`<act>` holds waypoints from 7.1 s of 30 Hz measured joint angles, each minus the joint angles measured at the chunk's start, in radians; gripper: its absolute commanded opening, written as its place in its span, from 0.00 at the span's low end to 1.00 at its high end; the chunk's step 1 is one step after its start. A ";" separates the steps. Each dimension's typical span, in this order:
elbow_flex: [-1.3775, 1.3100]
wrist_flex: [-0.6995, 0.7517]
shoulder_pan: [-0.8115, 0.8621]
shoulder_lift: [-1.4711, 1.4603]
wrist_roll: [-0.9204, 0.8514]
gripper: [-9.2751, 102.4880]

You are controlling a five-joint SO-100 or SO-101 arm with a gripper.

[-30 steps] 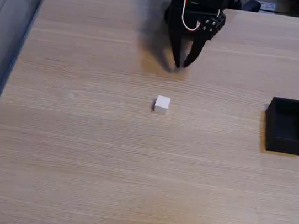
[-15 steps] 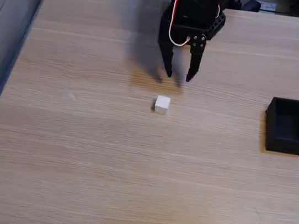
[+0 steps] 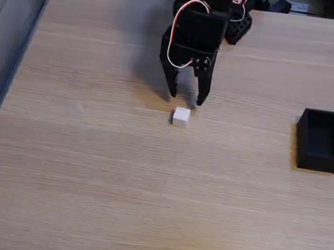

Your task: Pick a white block and place it in the black box.

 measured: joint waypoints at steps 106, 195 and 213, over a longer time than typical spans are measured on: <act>-0.347 0.091 -0.793 0.124 0.008 0.08; 0.176 0.055 -0.258 0.552 -0.049 0.08; 0.489 0.247 -0.189 0.965 -0.067 0.08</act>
